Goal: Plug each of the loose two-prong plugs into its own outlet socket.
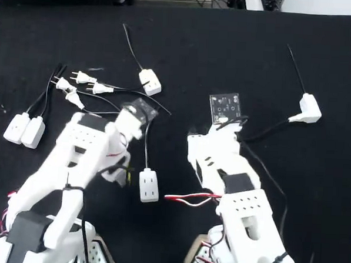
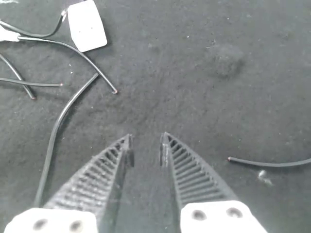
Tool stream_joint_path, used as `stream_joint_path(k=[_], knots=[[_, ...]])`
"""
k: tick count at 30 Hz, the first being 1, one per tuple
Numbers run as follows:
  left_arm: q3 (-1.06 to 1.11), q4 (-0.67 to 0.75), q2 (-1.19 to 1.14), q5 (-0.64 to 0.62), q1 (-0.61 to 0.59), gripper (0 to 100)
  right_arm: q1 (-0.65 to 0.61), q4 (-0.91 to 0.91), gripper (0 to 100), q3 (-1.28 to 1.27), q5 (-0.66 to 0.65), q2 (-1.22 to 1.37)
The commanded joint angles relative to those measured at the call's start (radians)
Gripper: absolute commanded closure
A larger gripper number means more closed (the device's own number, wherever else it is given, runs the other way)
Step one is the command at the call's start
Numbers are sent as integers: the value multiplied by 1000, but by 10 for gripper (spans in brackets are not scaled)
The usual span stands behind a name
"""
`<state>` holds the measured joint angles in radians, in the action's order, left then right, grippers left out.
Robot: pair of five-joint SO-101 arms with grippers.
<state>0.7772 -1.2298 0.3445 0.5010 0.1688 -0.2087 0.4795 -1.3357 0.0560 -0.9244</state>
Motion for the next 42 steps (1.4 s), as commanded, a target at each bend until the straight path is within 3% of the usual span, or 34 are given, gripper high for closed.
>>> stream_joint_path(k=[1, 9, 20, 26, 28, 31, 34, 38, 42], knots=[[54, 100, 8, -28, 50, 754, 80, -31, 906, 48, 9, -38], [139, 353, 8, -245, 275, 750, 292, -46, 906, 77, 143, -38], [97, 594, 8, -420, 360, 749, 334, -89, 906, 70, 153, -31], [12, 566, 8, -423, 245, 749, 331, -89, 906, 68, 153, -31], [-2, 647, -17, -436, 179, 749, 330, -89, 906, 68, 153, -31], [-18, 807, -98, -560, 90, 749, 330, -89, 906, 68, 153, -31], [-76, 885, -236, -620, 61, 749, 330, -89, 906, 68, 153, -31], [-259, 825, -437, -629, 35, 749, 330, -89, 906, 68, 153, -31], [-440, 678, -583, -629, -1, 754, 330, -89, 906, 68, 153, -31]])
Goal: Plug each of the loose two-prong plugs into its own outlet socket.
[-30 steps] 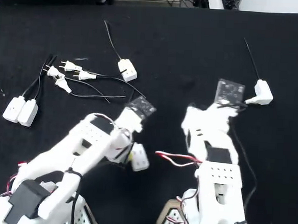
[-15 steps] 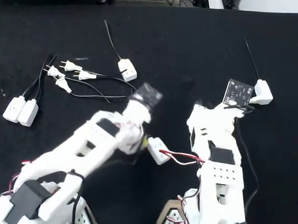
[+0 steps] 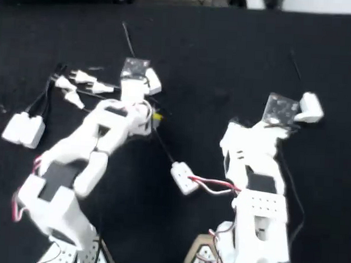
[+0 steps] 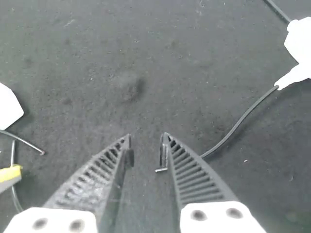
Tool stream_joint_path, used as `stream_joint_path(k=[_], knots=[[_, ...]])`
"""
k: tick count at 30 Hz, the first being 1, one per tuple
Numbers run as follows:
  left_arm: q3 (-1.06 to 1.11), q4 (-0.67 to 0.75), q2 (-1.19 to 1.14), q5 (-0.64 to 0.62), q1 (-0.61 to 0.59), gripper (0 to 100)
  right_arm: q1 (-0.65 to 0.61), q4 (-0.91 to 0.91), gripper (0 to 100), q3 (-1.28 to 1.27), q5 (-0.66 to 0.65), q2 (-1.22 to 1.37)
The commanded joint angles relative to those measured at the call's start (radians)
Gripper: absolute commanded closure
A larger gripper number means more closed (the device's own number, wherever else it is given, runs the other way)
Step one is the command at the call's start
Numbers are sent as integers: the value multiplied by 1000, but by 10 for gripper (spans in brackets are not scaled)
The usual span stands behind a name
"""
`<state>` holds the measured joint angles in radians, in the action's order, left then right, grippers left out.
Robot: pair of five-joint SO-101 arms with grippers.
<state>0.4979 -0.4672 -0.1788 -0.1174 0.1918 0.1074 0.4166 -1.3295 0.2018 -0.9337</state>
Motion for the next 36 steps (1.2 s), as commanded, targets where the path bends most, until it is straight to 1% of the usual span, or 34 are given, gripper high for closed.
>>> stream_joint_path(k=[1, 6, 8, 13, 17, 19, 23, 26, 28, 31, 34, 36], knots=[[-189, -130, -81, -11, -25, 754, 14, -26, 906, 62, 8, -22], [-249, -350, -83, -11, -56, 755, 14, -26, 906, 62, 8, -22], [-243, -408, -52, -11, -74, 755, 12, -26, 906, 62, 8, -22], [-188, -506, 80, -11, -105, 755, 12, -26, 906, 62, 8, -22], [-58, -548, 227, -3, -101, 755, -3, -26, 906, 62, 2, -22], [28, -535, 292, 0, -101, 755, -29, -25, 906, 61, 0, -22], [159, -437, 407, 54, -110, 755, -58, -25, 906, 48, -2, -24], [159, -407, 506, 51, -99, 755, -58, -25, 906, 45, -2, -27], [170, -350, 546, 5, -77, 755, -63, -25, 906, 45, -2, -24], [188, -269, 519, -78, -42, 752, -63, -25, 906, 44, -2, -22], [179, -201, 427, -80, -44, 753, -63, -25, 906, 44, -2, -22], [142, -190, 348, -80, -65, 755, -64, -23, 906, 44, -2, -22]])
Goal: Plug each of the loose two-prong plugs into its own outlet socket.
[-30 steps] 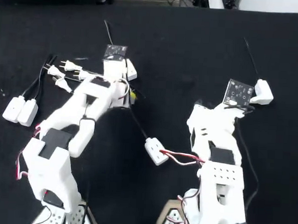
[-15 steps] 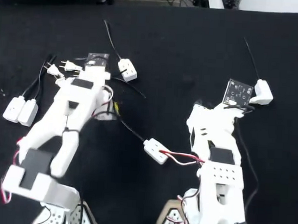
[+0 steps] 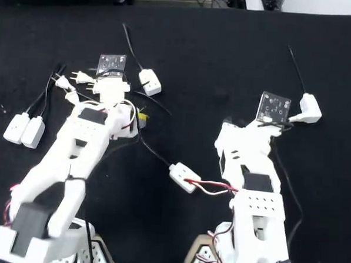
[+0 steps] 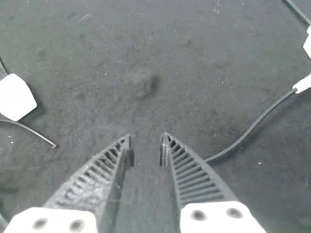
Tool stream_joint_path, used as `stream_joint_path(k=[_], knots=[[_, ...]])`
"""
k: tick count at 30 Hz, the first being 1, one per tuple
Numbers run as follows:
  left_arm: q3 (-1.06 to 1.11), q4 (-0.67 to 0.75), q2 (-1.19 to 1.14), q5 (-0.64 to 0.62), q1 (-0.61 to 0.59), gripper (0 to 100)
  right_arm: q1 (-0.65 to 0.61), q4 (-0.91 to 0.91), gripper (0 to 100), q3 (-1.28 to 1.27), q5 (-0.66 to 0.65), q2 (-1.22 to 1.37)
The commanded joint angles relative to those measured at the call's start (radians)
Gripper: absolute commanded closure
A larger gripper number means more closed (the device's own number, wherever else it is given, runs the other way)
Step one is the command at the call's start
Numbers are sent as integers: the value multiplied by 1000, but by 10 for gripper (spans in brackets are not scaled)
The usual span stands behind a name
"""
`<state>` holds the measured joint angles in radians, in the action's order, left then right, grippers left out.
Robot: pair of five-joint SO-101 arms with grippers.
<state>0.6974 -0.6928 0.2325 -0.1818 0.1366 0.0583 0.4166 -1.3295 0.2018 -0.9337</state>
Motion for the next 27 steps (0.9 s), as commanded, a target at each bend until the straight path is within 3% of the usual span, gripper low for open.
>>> stream_joint_path(k=[1, 12, 20, 27], knots=[[-84, 35, -101, -15, -21, 755, -15, -23, 906, 44, -2, -22], [-162, 28, -272, -14, -56, 755, -14, -25, 906, 44, -2, -22], [-157, -173, -269, 43, -74, 755, -14, -25, 906, 44, -2, -22], [-140, -256, -269, 48, -139, 755, -14, -25, 906, 44, -2, -22]])
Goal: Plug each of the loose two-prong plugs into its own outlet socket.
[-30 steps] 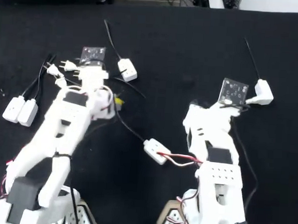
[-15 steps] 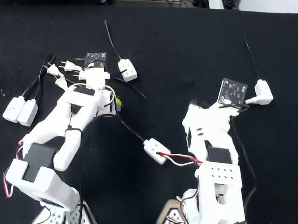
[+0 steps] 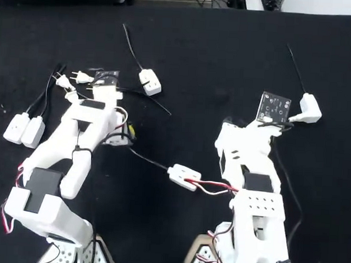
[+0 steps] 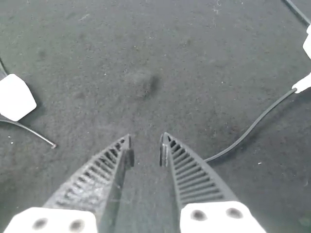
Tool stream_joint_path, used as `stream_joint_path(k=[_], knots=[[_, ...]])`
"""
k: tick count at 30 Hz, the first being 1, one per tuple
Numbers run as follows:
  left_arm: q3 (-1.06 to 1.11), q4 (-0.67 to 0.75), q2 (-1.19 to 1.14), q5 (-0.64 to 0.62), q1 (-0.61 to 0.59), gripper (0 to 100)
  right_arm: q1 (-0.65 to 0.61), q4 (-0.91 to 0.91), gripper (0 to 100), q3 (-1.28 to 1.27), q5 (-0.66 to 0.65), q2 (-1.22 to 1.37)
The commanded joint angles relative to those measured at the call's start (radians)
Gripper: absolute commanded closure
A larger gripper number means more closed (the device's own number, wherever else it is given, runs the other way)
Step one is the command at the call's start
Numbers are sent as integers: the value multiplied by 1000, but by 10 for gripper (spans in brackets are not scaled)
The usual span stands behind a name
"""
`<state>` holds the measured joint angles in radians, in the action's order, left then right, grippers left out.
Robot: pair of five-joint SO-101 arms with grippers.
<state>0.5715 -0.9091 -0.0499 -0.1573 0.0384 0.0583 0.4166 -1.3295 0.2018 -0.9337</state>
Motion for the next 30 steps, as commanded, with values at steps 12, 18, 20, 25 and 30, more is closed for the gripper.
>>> stream_joint_path(k=[12, 18, 20, 25, 30], knots=[[15, -153, 14, 130, -246, 755, -14, -25, 906, 44, -2, -22], [13, -193, 14, 290, -334, 755, -14, -25, 906, 44, -2, -22], [12, -198, 14, 333, -372, 755, -14, -25, 906, 44, -2, -22], [19, -198, 14, 456, -470, 755, -14, -25, 906, 44, -2, -22], [12, -198, 14, 531, -556, 755, -51, -18, 906, 44, -2, -22]])
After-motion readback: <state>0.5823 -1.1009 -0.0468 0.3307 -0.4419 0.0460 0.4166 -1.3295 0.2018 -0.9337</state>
